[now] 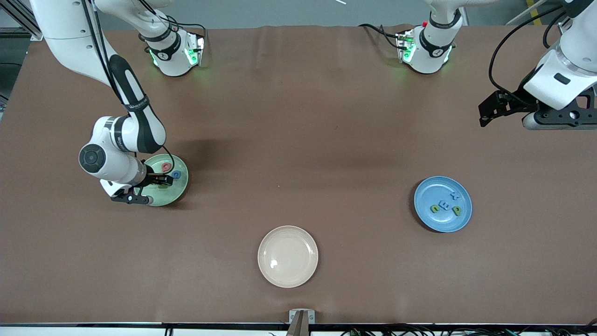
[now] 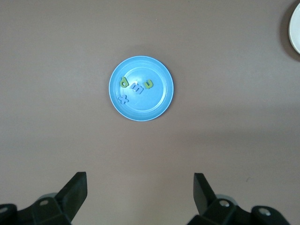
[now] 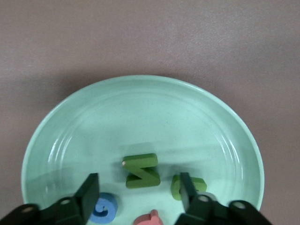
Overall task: Sort upper and lower case letters into plates
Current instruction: 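Release the N on the green plate and lift the right gripper away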
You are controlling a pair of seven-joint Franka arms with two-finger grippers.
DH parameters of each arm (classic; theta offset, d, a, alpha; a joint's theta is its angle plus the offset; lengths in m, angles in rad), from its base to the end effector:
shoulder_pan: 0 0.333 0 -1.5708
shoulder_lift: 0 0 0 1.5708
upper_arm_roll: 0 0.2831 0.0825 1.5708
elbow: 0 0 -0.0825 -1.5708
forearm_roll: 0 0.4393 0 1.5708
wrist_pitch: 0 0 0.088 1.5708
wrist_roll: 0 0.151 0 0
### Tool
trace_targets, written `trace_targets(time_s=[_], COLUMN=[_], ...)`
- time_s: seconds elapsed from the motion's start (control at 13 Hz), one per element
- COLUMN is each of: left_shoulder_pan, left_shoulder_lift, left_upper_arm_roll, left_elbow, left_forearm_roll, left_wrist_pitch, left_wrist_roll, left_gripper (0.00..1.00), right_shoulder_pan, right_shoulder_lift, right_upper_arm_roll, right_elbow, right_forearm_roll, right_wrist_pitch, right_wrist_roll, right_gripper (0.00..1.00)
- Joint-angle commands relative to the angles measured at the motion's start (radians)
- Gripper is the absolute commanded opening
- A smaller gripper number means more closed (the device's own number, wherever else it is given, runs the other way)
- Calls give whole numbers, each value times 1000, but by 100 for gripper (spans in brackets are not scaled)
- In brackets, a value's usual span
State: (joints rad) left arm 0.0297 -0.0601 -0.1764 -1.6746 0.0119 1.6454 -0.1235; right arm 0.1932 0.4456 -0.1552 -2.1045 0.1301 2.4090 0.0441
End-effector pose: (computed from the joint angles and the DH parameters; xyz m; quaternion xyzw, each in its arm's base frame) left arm 0.5942 -0.0880 0.5350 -0.9998 0.0119 -0.0164 0.0091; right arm 0.5771 0.0180 0.0755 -0.9966 0.0490 0.0665 0.0037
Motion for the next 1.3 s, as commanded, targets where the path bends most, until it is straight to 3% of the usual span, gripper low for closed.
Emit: trace_targets(time_s=[0.0, 0.23, 0.38, 0.77, 1.0, 1.23], left_shoulder_pan=[6, 10, 7, 7, 9, 10], left_shoulder_lift=[3, 2, 0, -3, -3, 0], left_upper_arm_roll=[-3, 0, 0, -3, -2, 2], left_elbow=[10, 13, 9, 15, 18, 45], left_forearm_roll=[3, 2, 3, 0, 0, 2], left_wrist_pitch=[-10, -10, -10, -10, -10, -18], left_wrist_roll=[5, 24, 24, 25, 25, 45], left_gripper=[100, 100, 100, 100, 100, 100], right_shoulder_pan=[5, -1, -8, -60, -98, -135], right_shoulder_lift=[-63, -154, -203, -197, -196, -196], right_upper_arm_roll=[5, -4, -4, -10, -10, -10], right_elbow=[76, 148, 213, 538, 626, 647], right_forearm_roll=[-1, -20, -87, -107, -109, -103], right_wrist_pitch=[-159, -325, -445, -805, -861, -870], right_wrist_roll=[-3, -12, -10, -13, -13, -16], right_gripper=[100, 100, 100, 100, 100, 100])
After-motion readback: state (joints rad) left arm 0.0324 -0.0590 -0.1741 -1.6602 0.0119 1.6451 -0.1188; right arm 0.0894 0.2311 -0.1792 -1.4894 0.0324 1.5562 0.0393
